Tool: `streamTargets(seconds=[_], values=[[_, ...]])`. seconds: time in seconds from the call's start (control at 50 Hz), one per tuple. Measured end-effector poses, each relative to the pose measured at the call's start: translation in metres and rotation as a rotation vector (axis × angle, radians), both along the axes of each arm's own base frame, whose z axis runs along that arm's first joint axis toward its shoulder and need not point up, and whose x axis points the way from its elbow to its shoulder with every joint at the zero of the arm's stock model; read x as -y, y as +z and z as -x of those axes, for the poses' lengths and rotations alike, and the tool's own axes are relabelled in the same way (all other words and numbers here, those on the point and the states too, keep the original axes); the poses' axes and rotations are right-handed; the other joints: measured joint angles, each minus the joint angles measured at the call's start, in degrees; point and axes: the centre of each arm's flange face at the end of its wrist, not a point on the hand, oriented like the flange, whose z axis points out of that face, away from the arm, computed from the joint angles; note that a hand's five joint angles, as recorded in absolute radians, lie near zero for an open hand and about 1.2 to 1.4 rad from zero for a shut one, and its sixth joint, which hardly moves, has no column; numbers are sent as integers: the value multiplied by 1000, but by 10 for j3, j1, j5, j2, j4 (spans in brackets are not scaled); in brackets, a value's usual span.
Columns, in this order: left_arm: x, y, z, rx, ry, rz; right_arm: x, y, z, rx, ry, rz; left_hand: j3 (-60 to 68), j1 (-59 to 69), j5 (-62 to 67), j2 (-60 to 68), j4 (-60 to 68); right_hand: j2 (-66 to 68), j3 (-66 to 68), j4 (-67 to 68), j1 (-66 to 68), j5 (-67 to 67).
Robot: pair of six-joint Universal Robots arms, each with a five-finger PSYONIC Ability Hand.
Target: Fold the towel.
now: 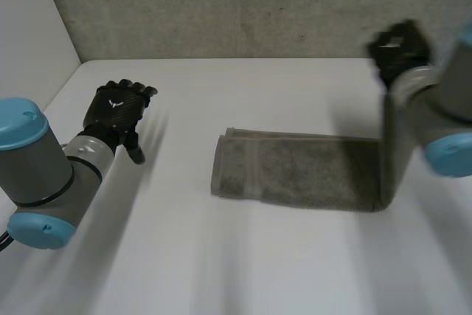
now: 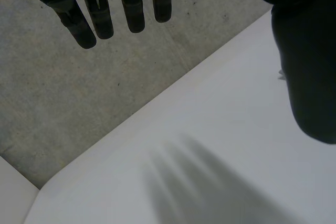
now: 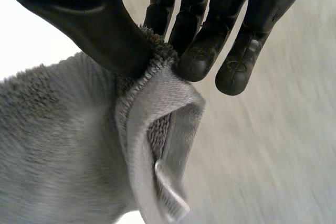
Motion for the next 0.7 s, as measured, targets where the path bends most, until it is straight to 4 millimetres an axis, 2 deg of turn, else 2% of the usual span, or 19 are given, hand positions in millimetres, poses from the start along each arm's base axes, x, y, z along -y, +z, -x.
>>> streamTargets(seconds=[0.02, 0.04, 0.08, 0.14, 0.16, 0.2, 0.22, 0.28, 0.3, 0.36, 0.44, 0.52, 0.6, 0.7], values=[[0, 0, 0, 0, 0, -1, -14, 0, -20, 11, 58, 6, 0, 0, 0, 0, 0, 0, 2, 0, 0, 0], [0, 0, 0, 0, 0, -1, -22, 0, -30, 15, 89, 7, 0, 0, 0, 0, 0, 0, 2, 0, 0, 0], [0, 0, 0, 0, 0, -2, -56, -5, -69, 23, 216, 3, 0, 0, 0, 0, 0, 0, 2, 0, 0, 0], [0, -1, 0, 0, 1, -2, -84, -17, -96, 13, 318, -20, 0, 0, 0, 0, 0, 0, 2, 0, 0, 0], [-1, -1, 0, 0, 0, -3, -96, -27, -107, 1, 363, -42, 0, 0, 0, 0, 0, -26, -28, -30, -28, -32], [-1, -1, 0, 1, 0, -3, -117, -48, -123, -28, 443, -88, 0, 0, 0, 0, 0, -165, -169, -171, -165, -178], [-1, -1, 0, 1, 0, -3, -121, -52, -125, -34, 457, -99, 0, 0, 0, 0, 0, -224, -226, -216, -224, -226], [-1, -1, 0, 1, -1, -4, -140, -79, -135, -76, 517, -161, 0, 0, 0, 0, 0, -524, -520, -522, -529, -549], [-1, -1, 1, 2, -1, -4, -142, -85, -135, -87, 523, -178, 0, 0, 0, 0, 0, -577, -578, -581, -578, -605], [-1, -2, 1, 2, -2, -6, -144, -96, -132, -101, 514, -214, 0, 0, 0, 0, 0, -612, -627, -623, -621, -632], [-2, -3, 1, 3, -4, -10, -139, -95, -120, -86, 472, -241, 0, 0, 0, 0, 0, -612, -627, -623, -622, -632], [-3, -4, 1, 4, -5, -13, -128, -77, -96, -25, 401, -251, 0, 0, 0, 0, 0, -612, -627, -623, -624, -632], [-3, -5, 1, 5, -6, -15, -115, -62, -60, 58, 301, -281, 0, 0, 0, 0, 0, -612, -627, -623, -625, -632], [-5, -5, 2, 5, -11, -15, -110, -71, -24, 100, 207, -355, 0, 0, 0, 0, 0, -599, -614, -612, -606, -617]])
